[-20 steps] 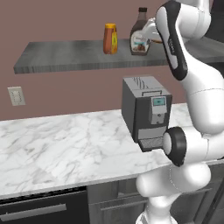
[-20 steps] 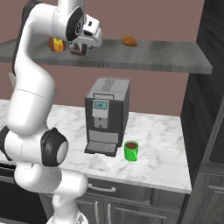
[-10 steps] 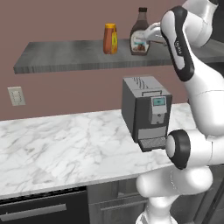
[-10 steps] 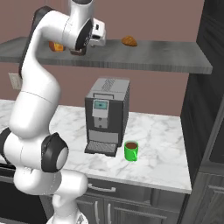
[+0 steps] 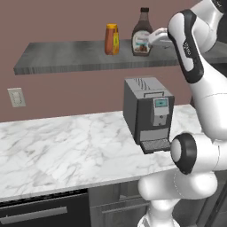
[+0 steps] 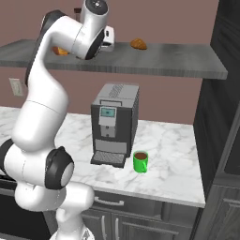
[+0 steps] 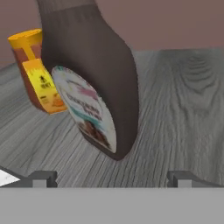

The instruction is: Pick the syrup bottle and honey bottle from the shelves and place them next to the mug.

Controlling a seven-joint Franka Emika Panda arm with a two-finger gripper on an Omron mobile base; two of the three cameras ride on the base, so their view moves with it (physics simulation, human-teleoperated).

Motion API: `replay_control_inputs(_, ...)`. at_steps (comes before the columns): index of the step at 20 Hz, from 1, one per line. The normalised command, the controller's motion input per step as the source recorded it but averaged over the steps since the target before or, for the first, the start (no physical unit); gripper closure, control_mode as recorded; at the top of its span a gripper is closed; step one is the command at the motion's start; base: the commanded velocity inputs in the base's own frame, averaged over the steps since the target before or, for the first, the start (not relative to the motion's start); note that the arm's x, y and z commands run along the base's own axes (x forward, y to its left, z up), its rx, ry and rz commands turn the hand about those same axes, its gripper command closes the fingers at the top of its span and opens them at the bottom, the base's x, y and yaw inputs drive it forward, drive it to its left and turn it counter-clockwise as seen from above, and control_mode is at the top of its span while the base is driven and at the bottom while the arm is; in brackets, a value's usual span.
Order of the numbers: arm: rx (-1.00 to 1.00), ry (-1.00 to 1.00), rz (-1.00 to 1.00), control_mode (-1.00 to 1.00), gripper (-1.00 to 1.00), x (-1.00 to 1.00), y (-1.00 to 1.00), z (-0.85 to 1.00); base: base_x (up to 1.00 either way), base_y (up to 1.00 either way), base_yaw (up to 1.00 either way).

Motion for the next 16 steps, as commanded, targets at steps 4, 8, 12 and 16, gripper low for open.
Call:
replay_control_inputs(4, 0.0, 0.0, 0.18, -1.0, -1.0, 0.0, -0.07, 0.0, 0.0, 0.0, 0.0)
replay_control_inputs(8, 0.01, -0.1, 0.18, -1.0, -1.0, 0.08, -0.14, 0.0, 0.0, 0.0, 0.0)
replay_control_inputs(12, 0.01, -0.14, 0.13, -1.0, -1.0, 0.14, -0.09, 0.03, 0.0, 0.0, 0.0)
replay_control_inputs(16, 0.04, -0.08, 0.11, -1.0, -1.0, 0.17, 0.0, 0.03, 0.0, 0.0, 0.0)
